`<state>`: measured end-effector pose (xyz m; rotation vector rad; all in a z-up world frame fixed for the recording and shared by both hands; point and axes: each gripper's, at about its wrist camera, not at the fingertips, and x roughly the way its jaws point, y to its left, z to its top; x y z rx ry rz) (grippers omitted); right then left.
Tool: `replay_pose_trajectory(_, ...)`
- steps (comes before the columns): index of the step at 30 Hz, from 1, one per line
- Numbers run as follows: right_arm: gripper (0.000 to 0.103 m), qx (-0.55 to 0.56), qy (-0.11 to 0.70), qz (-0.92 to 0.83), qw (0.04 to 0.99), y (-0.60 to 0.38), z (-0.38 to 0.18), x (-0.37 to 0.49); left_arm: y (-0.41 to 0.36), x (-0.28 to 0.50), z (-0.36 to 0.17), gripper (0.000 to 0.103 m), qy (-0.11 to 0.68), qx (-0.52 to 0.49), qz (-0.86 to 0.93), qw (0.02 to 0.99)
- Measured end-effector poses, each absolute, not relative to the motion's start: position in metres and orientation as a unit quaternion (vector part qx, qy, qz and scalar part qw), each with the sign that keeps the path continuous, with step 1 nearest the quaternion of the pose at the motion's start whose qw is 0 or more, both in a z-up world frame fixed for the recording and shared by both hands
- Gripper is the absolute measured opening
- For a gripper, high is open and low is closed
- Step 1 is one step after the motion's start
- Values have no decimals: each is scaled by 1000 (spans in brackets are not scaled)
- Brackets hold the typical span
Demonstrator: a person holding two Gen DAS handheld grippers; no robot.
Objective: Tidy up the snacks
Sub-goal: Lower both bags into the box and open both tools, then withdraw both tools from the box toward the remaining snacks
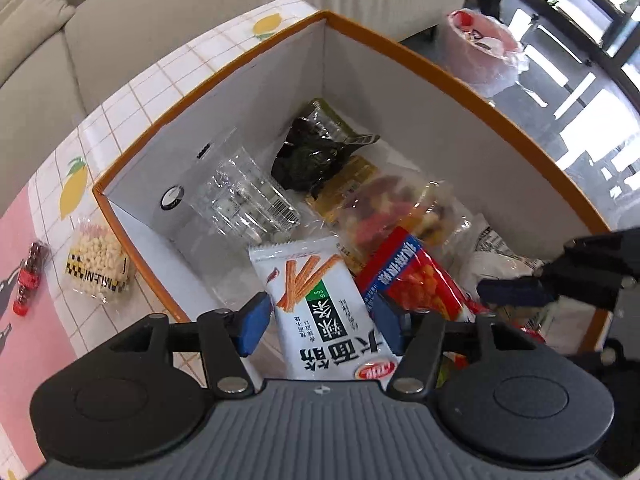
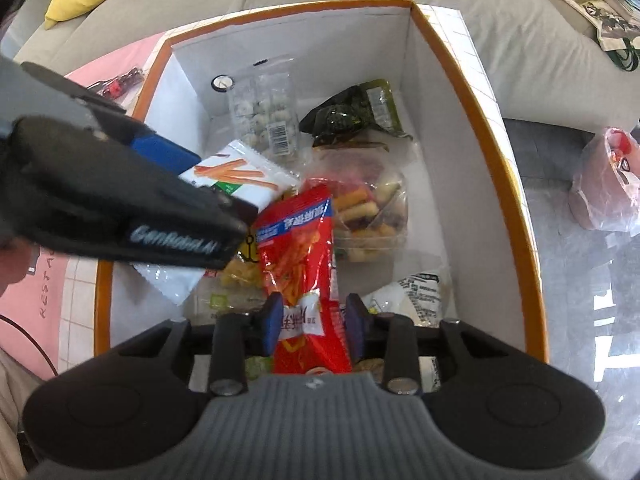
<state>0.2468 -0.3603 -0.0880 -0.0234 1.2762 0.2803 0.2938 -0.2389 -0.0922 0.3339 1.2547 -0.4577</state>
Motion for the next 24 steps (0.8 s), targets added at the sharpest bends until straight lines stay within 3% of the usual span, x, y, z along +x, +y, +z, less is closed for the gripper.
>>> replay_pose_trajectory(8,65,-14,584,113,804,-353,-74,242,-214,277,-53,77,552,110,-231,794)
replay_pose_trajectory(12,72,-18,568,100,817,-346,-57,235,-188,263,-30,77,533,74,-231,811)
replay_pose_trajectory(24,79,23,484,78,871,-306,3,197,-89,194,25,77,451,-21,-197,870)
